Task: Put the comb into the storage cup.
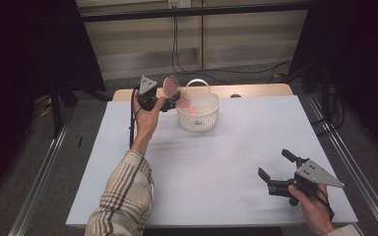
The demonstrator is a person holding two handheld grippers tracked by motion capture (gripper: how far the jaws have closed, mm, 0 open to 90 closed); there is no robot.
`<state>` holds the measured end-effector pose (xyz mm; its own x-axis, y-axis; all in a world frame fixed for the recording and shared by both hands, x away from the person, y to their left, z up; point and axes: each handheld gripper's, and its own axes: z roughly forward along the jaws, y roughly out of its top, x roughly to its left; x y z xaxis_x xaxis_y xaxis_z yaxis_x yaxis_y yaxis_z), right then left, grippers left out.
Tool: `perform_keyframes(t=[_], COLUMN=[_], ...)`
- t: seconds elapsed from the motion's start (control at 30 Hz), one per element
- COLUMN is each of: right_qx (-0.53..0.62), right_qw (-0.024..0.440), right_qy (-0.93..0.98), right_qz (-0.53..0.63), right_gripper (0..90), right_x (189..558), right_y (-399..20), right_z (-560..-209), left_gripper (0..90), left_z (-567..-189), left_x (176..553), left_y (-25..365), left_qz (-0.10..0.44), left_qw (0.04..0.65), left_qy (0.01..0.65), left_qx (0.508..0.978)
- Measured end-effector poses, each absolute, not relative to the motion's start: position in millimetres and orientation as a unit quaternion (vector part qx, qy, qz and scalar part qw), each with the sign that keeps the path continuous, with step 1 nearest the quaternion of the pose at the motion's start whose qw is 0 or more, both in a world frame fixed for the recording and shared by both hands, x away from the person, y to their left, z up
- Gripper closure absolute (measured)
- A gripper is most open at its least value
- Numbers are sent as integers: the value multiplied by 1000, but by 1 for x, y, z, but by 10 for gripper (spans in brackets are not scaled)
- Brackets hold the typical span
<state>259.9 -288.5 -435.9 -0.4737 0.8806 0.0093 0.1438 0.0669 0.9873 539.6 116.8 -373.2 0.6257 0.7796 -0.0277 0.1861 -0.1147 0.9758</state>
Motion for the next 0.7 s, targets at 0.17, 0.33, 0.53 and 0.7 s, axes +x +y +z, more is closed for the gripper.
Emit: perform_keyframes(t=[0.17,0.33,0.53,0.7], right_qx=[392,393,394,393], right_qw=[332,331,330,331], right_qy=[650,651,650,650], right_qz=[560,559,559,560], right_gripper=[0,0,0,0], right_x=[260,260,260,260], right_y=[-289,-289,-289,-290], right_z=[-436,-436,-436,-437], left_gripper=[21,21,21,21], left_z=[-373,-375,-373,-373], left_x=[534,531,525,518], left_y=[121,128,132,135], left_qz=[265,274,274,273], left_qw=[576,578,583,589], left_qy=[342,347,344,342], left_qx=[693,686,683,679])
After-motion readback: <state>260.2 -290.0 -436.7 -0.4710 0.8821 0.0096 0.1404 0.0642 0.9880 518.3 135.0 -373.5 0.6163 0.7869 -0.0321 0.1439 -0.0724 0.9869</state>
